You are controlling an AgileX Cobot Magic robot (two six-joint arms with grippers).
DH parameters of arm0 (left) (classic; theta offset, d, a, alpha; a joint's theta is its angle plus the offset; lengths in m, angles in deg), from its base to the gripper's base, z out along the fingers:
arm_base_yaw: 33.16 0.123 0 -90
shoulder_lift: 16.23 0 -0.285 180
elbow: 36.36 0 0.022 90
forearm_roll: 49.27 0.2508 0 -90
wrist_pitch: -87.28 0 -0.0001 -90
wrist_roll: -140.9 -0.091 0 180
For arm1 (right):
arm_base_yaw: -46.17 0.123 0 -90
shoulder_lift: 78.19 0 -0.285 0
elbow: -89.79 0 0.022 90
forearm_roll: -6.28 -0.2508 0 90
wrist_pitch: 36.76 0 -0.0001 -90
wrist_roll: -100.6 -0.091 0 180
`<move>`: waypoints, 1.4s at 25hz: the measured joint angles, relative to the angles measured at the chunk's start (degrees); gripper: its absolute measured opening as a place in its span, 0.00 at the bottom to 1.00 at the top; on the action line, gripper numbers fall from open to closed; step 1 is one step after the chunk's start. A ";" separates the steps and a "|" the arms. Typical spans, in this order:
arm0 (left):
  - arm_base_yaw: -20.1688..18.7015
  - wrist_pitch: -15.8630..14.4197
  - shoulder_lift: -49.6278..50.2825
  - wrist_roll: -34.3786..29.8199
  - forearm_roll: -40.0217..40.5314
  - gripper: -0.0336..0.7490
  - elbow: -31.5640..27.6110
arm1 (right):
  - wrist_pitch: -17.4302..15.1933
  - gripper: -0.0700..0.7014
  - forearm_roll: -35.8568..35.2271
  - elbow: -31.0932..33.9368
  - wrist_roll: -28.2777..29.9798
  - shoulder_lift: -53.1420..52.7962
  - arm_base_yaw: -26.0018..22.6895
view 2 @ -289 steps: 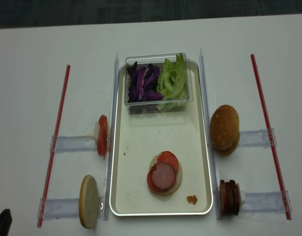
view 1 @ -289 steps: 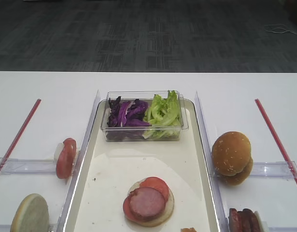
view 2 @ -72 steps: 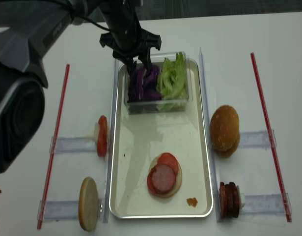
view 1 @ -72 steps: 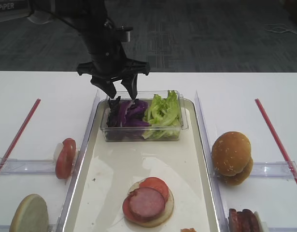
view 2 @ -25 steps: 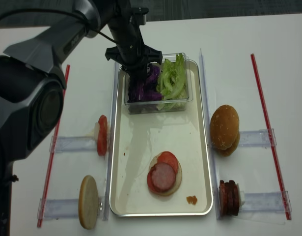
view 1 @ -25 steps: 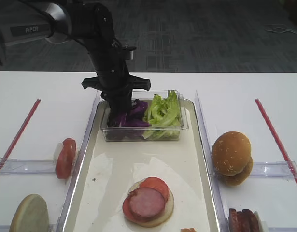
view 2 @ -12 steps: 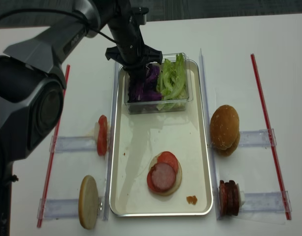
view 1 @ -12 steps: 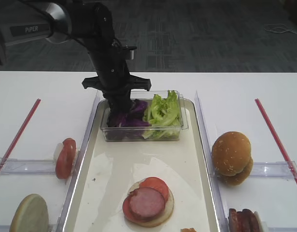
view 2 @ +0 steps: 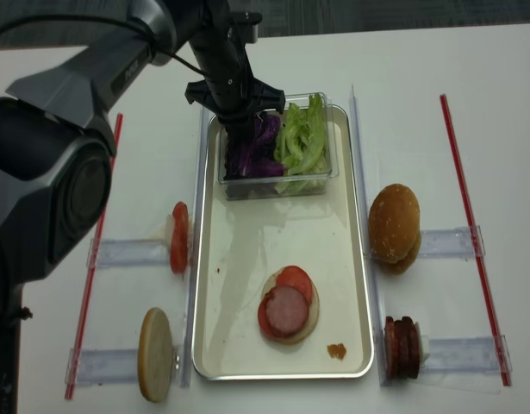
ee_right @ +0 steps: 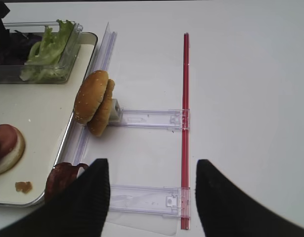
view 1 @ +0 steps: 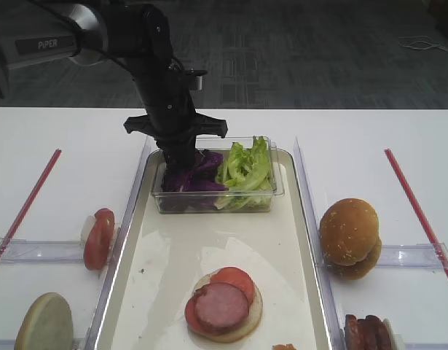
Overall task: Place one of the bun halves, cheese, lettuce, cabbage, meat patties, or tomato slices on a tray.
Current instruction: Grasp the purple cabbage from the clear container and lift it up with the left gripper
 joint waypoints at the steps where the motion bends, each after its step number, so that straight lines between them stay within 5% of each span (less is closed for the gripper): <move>1: 0.00 -0.10 0.00 0.00 0.00 0.08 0.00 | 0.00 0.61 0.00 0.00 0.00 0.00 0.00; 15: 0.00 -3.48 0.00 -1.12 0.00 0.08 3.68 | 0.00 0.61 0.00 0.00 0.00 0.00 0.00; 35: -0.10 -3.92 -3.99 -1.26 0.10 0.07 7.27 | 0.00 0.61 0.00 0.00 0.00 0.00 0.00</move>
